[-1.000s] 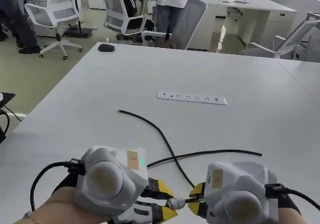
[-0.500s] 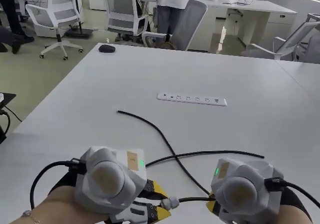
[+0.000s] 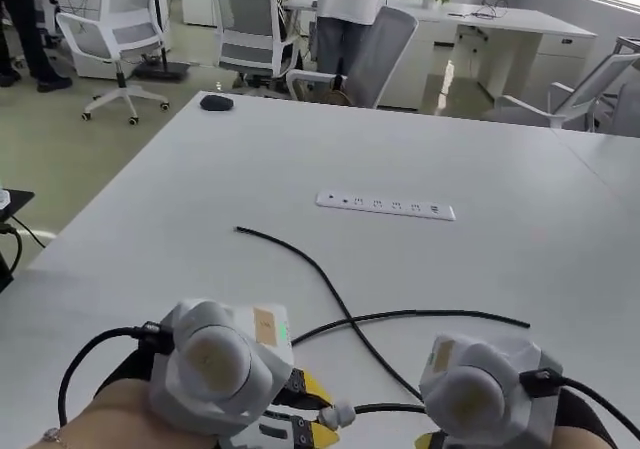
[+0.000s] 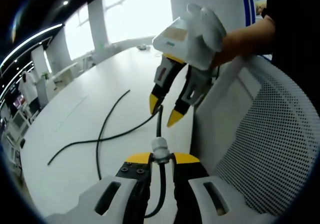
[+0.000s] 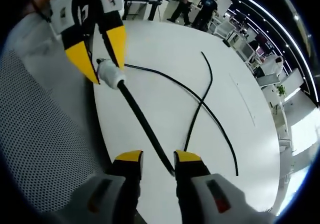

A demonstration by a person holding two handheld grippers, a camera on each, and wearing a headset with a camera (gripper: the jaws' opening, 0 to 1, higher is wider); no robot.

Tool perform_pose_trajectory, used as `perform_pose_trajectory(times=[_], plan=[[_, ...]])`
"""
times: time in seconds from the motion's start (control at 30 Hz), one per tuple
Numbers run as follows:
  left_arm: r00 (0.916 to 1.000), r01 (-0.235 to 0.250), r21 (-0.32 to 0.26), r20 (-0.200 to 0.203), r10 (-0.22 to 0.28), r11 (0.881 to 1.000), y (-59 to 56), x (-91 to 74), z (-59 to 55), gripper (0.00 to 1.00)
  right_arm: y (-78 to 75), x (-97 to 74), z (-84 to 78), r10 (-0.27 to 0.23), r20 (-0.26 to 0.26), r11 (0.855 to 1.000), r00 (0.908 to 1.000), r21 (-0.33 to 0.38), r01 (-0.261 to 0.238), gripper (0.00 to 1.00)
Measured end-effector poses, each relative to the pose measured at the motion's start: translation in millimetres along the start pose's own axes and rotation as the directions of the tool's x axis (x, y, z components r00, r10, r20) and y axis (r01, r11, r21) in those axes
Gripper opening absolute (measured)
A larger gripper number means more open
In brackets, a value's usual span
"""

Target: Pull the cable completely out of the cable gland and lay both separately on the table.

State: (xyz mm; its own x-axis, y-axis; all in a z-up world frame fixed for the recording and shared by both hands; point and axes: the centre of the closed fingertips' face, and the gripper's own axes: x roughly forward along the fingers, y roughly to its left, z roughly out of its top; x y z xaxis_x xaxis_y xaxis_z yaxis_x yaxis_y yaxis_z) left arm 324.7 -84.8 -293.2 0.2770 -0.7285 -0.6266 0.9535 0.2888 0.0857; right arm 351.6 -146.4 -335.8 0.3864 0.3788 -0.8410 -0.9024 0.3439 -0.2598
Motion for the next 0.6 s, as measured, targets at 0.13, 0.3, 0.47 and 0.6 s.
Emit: perform_pose_trajectory(times=[0.13,0.3,0.47,0.6], plan=[[0.9999,0.008,0.007,-0.007,-0.008,1.000,-2.5,1.8,-0.7,0.17,13.4,-7.6,38.7,0.034,0.165,0.993,0.9857,-0.118,-0.014,0.26],[0.9998,0.009,0.026,-0.019,-0.009,1.000,-3.5,3.9,-2.0,0.17,23.9,-13.2,56.8,0.058,0.241,0.977,0.9688,-0.212,-0.006,0.19],[0.9997,0.010,0.031,-0.022,-0.009,0.999,-3.5,4.9,-2.5,0.17,28.0,-8.8,52.0,0.077,0.214,0.964,0.9738,-0.265,-0.018,0.06],[0.9997,0.010,0.032,-0.023,-0.010,0.999,-3.0,5.9,-3.1,0.17,26.0,-7.4,50.0,0.079,0.210,0.969,0.9746,-0.246,-0.025,0.05]])
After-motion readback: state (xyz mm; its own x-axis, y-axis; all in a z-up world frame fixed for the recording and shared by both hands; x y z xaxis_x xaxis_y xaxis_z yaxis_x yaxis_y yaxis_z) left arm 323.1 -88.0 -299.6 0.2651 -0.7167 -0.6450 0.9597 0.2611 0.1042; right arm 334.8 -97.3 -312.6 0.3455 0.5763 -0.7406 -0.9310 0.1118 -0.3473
